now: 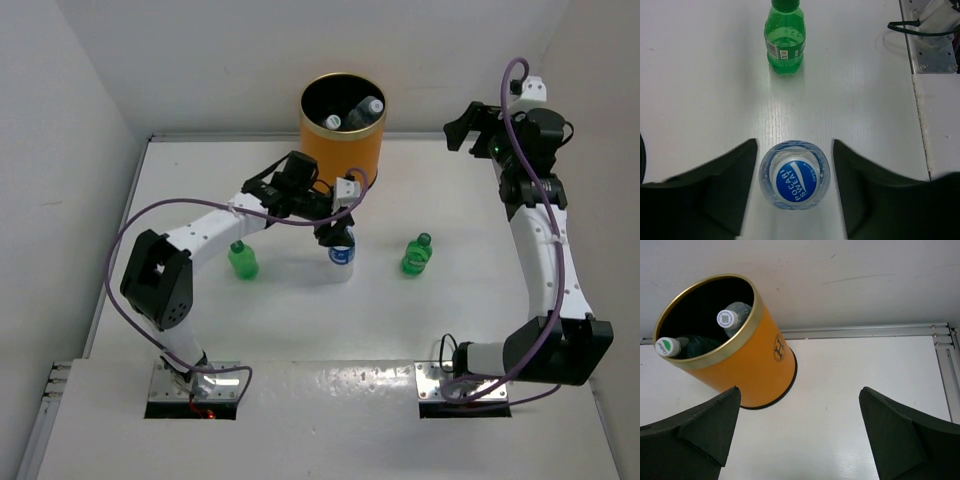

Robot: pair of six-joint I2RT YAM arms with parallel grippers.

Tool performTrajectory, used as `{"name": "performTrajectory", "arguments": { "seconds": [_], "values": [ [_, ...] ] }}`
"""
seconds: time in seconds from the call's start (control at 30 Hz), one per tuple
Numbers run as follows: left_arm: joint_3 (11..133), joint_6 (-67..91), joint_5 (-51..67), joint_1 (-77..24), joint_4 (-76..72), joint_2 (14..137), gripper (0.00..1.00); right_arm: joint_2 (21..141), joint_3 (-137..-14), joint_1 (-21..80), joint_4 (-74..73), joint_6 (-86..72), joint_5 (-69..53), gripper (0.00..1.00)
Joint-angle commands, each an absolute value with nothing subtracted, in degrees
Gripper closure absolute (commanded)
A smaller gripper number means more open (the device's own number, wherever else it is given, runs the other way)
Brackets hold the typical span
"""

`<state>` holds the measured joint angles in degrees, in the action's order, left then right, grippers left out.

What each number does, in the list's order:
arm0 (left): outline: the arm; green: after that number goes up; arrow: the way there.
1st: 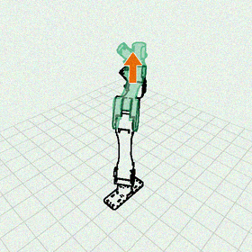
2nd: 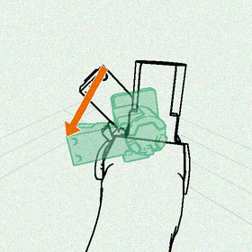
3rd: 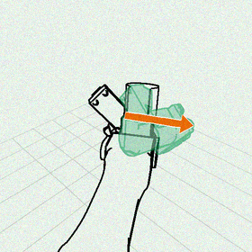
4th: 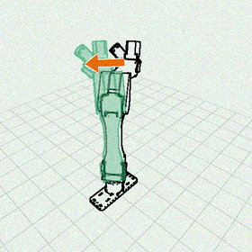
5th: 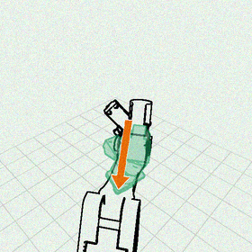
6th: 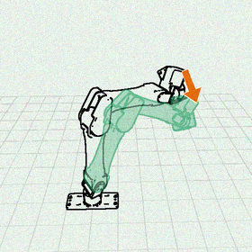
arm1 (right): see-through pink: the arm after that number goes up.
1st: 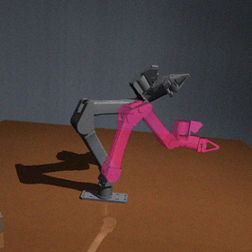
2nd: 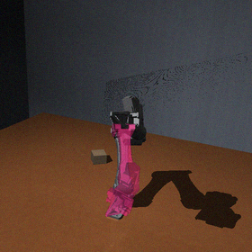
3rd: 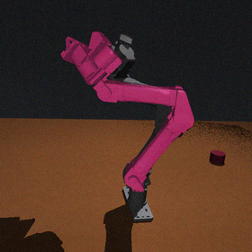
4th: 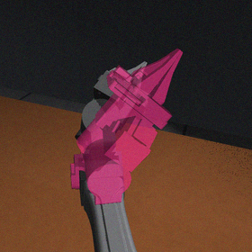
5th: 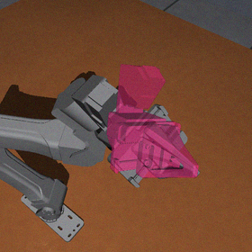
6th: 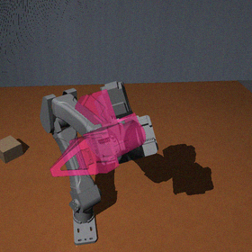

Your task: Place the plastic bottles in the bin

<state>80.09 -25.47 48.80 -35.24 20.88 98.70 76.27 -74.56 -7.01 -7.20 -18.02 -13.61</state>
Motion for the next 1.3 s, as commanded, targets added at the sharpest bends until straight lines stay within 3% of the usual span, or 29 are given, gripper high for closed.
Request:
{"name": "performTrajectory", "arguments": {
  "seconds": [0.0,0.07,0.1,0.2,0.3,0.47,0.6,1.0,1.27],
  "values": [
    [81.04,-25.06,50.63,-34.81,17.67,98.09,0.42,73.92,-73.66,-7.29,-5.01,-18.46,-15.46,0.02],
    [82.61,-19.99,49.66,-33.4,15.65,98.09,0.55,73.13,-72.78,-7.21,-5.19,-17.93,-15.73,0.02],
    [85.75,-18.3,49.14,-32.27,15.64,98.09,0.71,72.86,-72.08,-7.21,-5.45,-17.76,-15.56,0.02],
    [92.96,-12.76,48.43,-30.33,16.43,97.47,0.93,71.55,-69.97,-7.47,-5.45,-16.09,-15.64,0.02],
    [107.98,-6.79,46.24,-27.25,18.19,99.57,1.0,70.4,-67.68,-7.91,-5.54,-14.86,-15.47,0.02],
    [129.43,11.05,42.56,-22.51,8.46,104.58,1.0,69.26,-65.83,-8.96,-5.27,-14.15,-15.47,0.02],
    [133.76,14.15,32.37,-21.36,-0.95,107.83,1.0,68.99,-65.04,-9.49,-5.01,-13.62,-15.47,0.02],
    [128.25,1.6,12.49,-23.12,-4.3,118.3,1.0,66.62,-59.06,-11.51,-8.25,-7.74,-15.38,0.02],
    [123.94,-9.48,3.78,-26.1,-7.65,122.52,1.0,61.01,-58.19,-13.71,-22.93,3.59,-25.21,0.0]
  ]
}}
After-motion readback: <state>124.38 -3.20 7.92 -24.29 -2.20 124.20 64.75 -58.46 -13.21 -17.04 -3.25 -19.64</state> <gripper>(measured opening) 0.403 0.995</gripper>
